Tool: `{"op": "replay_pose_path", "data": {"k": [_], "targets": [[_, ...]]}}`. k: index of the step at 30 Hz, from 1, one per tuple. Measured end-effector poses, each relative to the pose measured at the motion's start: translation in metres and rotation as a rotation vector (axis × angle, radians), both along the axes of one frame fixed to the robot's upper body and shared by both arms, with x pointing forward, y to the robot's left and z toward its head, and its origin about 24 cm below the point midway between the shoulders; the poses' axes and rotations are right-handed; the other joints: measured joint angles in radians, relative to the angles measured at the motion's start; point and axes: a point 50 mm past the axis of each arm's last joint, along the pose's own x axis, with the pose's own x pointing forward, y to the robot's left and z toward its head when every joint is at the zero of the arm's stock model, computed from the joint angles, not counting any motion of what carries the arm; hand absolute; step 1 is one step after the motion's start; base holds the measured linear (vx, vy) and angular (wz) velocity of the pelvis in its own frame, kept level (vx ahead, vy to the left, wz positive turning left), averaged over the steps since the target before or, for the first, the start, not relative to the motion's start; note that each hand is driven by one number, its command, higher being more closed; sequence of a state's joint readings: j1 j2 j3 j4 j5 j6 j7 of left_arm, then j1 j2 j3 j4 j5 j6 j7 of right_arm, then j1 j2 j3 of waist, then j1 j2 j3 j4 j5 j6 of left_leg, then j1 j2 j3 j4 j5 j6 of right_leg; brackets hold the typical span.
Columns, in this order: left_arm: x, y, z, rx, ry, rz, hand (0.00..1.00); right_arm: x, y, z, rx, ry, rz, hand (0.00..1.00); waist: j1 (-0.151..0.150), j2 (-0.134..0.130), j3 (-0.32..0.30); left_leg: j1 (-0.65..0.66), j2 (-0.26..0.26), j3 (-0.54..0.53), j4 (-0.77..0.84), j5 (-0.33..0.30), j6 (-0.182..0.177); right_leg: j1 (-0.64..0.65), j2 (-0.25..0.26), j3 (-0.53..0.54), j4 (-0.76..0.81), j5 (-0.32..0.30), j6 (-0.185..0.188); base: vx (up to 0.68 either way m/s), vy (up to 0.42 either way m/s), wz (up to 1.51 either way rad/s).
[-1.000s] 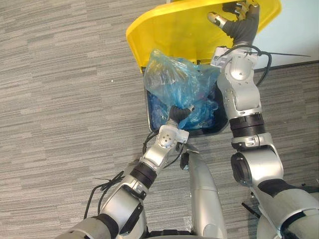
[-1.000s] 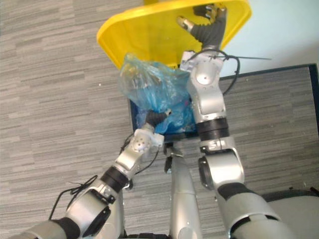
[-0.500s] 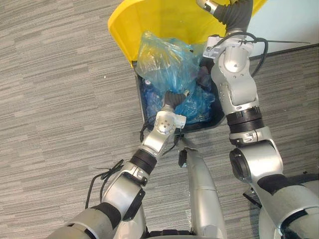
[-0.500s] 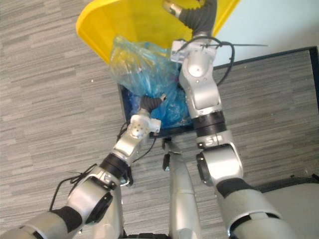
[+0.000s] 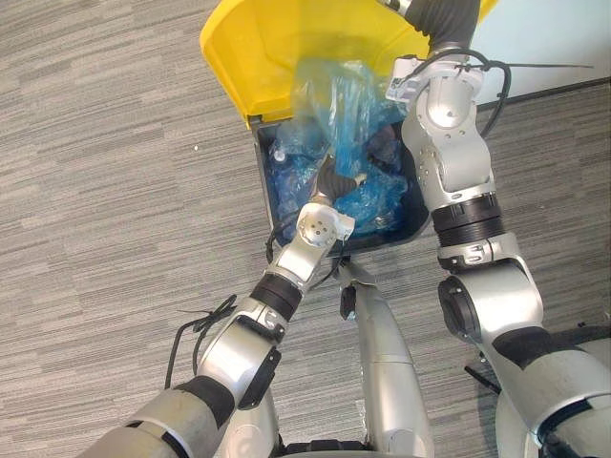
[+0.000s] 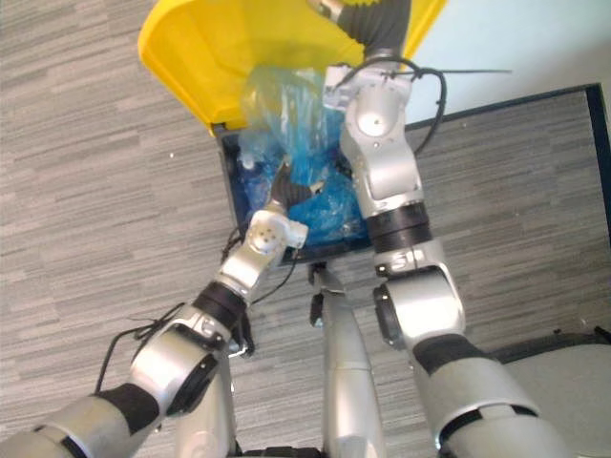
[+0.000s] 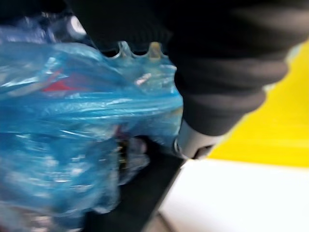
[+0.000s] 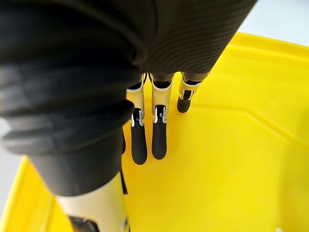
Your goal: Gather rubbish on tea table into small bin, then transfer packed bag to large trash can.
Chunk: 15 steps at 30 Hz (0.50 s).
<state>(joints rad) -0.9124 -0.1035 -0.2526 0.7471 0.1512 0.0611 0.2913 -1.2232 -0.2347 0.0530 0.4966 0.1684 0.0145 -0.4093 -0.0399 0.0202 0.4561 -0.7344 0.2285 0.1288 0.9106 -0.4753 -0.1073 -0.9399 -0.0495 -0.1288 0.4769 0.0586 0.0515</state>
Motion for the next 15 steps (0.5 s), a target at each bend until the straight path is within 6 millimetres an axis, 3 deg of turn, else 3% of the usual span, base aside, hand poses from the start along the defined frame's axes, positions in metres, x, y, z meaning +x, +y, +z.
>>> {"op": "replay_pose_path", "data": {"k": [11,15], "targets": [[-0.002,-0.003,0.003,0.048,-0.027,-0.008,0.0,0.008,0.001,-0.016,-0.033,0.08,0.015,0.0,-0.001,-0.003,0.001,0.078,-0.011,0.002,-0.045,0.006,0.001,0.076,-0.005,-0.001,-0.031,0.007,-0.003,-0.01,-0.048,0.01],[-0.017,-0.009,0.006,0.027,-0.088,-0.055,0.0,0.011,-0.01,-0.045,-0.035,0.144,0.003,0.0,0.007,-0.004,-0.001,0.133,-0.02,-0.007,-0.077,0.018,-0.002,0.127,-0.017,-0.016,-0.028,-0.007,-0.004,0.01,-0.057,0.12]]}}
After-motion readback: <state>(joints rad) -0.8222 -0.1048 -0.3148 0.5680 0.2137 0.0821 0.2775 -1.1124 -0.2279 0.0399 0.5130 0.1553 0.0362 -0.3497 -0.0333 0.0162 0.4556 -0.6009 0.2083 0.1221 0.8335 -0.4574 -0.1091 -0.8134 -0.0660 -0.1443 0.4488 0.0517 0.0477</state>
